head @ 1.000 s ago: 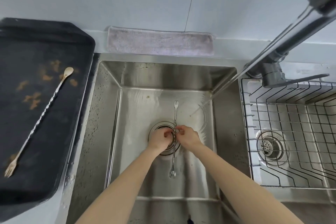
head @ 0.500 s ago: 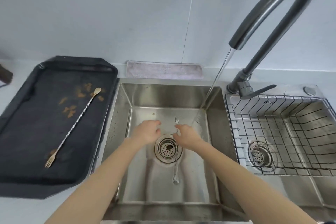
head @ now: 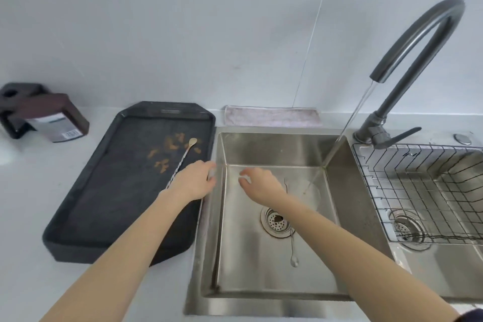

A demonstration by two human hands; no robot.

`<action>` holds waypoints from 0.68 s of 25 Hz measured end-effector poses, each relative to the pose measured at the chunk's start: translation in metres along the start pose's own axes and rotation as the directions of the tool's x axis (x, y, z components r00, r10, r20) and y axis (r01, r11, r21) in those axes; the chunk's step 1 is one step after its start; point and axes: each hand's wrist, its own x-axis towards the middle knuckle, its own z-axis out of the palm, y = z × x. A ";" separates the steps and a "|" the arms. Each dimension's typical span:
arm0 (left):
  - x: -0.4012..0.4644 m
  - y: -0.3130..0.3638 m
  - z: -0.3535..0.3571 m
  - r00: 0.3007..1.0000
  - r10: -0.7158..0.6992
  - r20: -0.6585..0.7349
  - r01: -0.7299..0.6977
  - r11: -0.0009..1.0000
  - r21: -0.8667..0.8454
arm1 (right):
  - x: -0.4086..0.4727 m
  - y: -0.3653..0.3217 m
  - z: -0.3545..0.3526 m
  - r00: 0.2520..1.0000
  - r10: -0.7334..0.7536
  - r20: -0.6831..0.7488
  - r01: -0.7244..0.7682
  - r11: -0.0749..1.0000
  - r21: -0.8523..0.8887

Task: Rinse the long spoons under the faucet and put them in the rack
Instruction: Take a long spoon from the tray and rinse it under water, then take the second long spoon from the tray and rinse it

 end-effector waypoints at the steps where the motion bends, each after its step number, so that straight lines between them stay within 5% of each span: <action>1: -0.003 -0.011 -0.003 1.000 -0.017 -0.002 0.017 1.000 -0.001 | 0.001 -0.011 0.003 1.000 0.000 -0.012 0.000 1.000 0.016; 8: -0.016 -0.079 -0.018 0.994 -0.106 0.005 0.106 0.992 0.068 | 0.016 -0.068 0.027 0.999 -0.028 -0.039 0.028 1.000 0.004; 17: -0.008 -0.121 -0.001 0.988 -0.154 0.015 0.155 0.987 -0.052 | 0.050 -0.105 0.068 0.996 0.084 -0.011 -0.084 0.996 -0.003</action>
